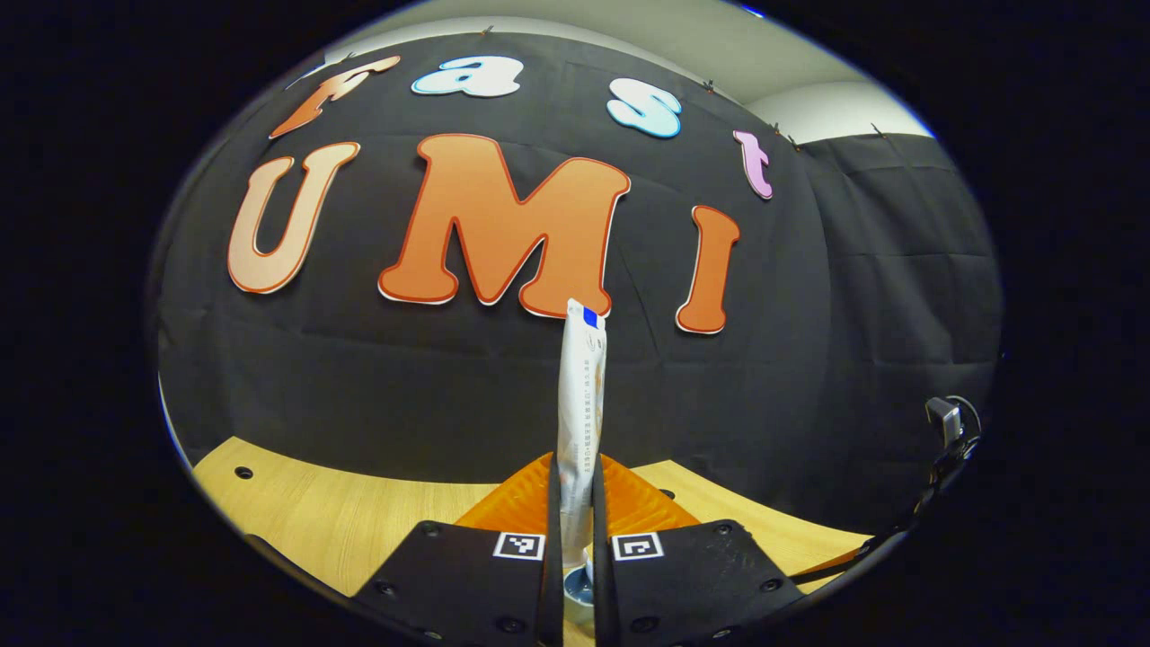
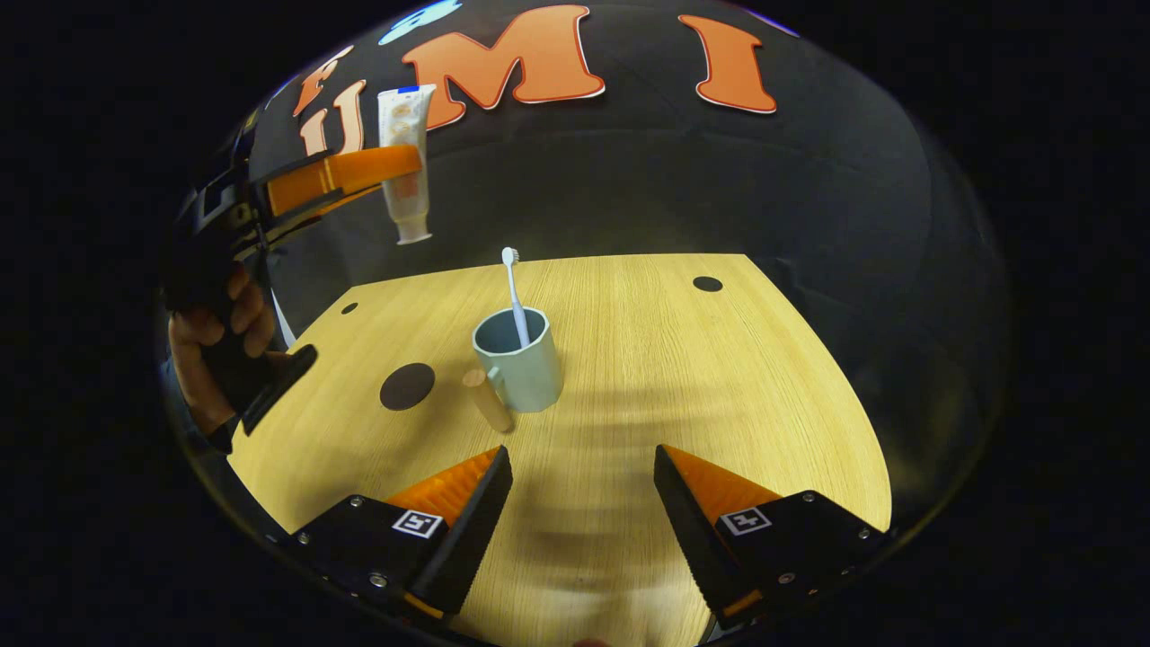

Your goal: Put the toothbrush and toothpaste on the desktop into the cup, then pick up the cup and place it on the coaster on the desktop.

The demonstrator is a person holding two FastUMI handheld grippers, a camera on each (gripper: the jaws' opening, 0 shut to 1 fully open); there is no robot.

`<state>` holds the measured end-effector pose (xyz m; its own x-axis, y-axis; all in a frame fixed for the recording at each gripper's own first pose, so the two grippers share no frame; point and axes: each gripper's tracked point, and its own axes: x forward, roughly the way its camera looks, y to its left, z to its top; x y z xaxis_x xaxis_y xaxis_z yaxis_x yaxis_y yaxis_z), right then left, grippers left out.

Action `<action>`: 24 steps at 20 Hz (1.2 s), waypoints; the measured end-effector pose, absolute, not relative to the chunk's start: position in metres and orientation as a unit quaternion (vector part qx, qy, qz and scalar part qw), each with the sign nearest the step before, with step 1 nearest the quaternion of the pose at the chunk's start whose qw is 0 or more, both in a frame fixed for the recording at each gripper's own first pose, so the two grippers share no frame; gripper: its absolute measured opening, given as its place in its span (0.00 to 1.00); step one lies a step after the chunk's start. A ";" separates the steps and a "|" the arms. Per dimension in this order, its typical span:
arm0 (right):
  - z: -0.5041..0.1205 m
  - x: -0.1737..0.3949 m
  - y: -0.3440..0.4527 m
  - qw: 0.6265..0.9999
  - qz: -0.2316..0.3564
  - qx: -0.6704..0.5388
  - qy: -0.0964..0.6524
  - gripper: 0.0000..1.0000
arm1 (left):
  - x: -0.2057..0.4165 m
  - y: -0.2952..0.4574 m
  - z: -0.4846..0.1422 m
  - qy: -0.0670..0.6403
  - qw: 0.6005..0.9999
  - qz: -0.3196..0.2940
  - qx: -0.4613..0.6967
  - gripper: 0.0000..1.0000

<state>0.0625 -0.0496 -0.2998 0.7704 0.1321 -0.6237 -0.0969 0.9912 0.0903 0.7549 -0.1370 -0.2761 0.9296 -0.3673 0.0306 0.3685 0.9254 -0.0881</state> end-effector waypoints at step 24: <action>-0.320 0.033 -0.075 0.920 0.046 0.009 0.390 0.96 | 0.769 -0.166 -0.451 0.058 0.989 -0.132 -0.027 0.13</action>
